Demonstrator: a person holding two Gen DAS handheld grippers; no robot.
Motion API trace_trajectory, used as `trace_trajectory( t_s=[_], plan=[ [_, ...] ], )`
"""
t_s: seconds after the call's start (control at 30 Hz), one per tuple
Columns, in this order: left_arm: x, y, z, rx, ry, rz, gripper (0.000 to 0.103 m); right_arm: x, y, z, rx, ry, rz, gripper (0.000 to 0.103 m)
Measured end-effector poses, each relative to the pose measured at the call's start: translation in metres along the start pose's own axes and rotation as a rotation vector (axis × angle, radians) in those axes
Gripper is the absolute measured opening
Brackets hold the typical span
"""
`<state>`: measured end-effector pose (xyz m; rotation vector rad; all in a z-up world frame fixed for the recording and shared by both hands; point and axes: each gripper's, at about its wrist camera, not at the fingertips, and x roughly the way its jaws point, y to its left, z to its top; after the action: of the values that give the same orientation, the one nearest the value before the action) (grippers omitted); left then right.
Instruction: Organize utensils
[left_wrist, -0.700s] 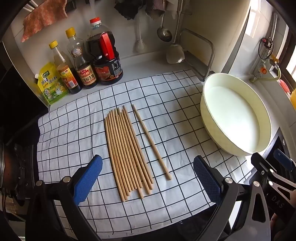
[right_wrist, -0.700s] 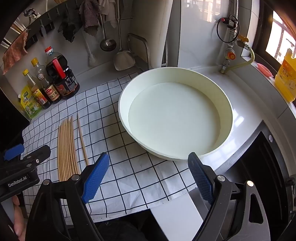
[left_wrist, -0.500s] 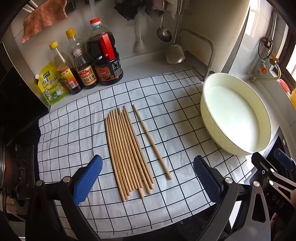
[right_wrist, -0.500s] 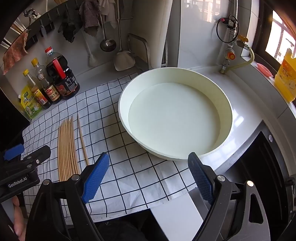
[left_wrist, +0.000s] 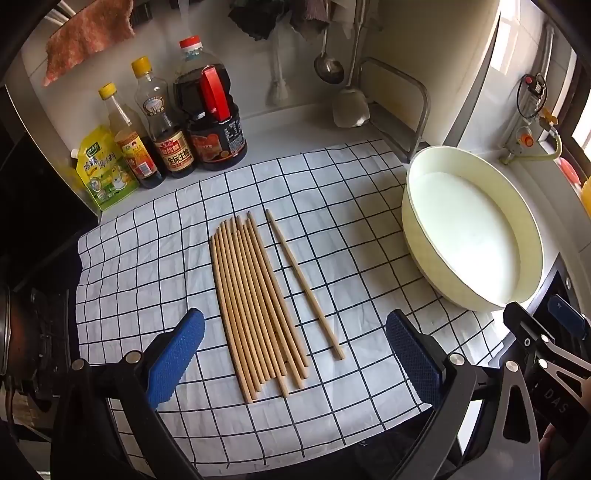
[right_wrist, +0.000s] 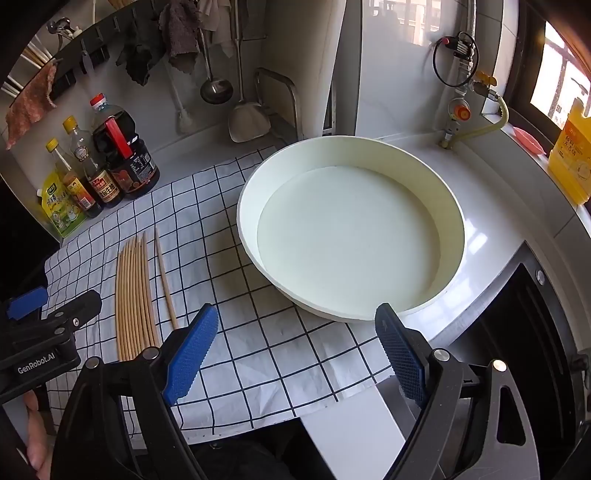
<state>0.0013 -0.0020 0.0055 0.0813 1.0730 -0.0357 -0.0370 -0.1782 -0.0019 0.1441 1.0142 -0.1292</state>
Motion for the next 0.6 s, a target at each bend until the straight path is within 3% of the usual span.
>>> trace_trajectory(
  t_s=[0.6],
  plan=[
    [0.0030,0.0040,0.0005,0.003,-0.003,-0.001,0.097,0.0015,0.0009,0.0027,-0.002,0.004,0.000,0.083]
  ],
)
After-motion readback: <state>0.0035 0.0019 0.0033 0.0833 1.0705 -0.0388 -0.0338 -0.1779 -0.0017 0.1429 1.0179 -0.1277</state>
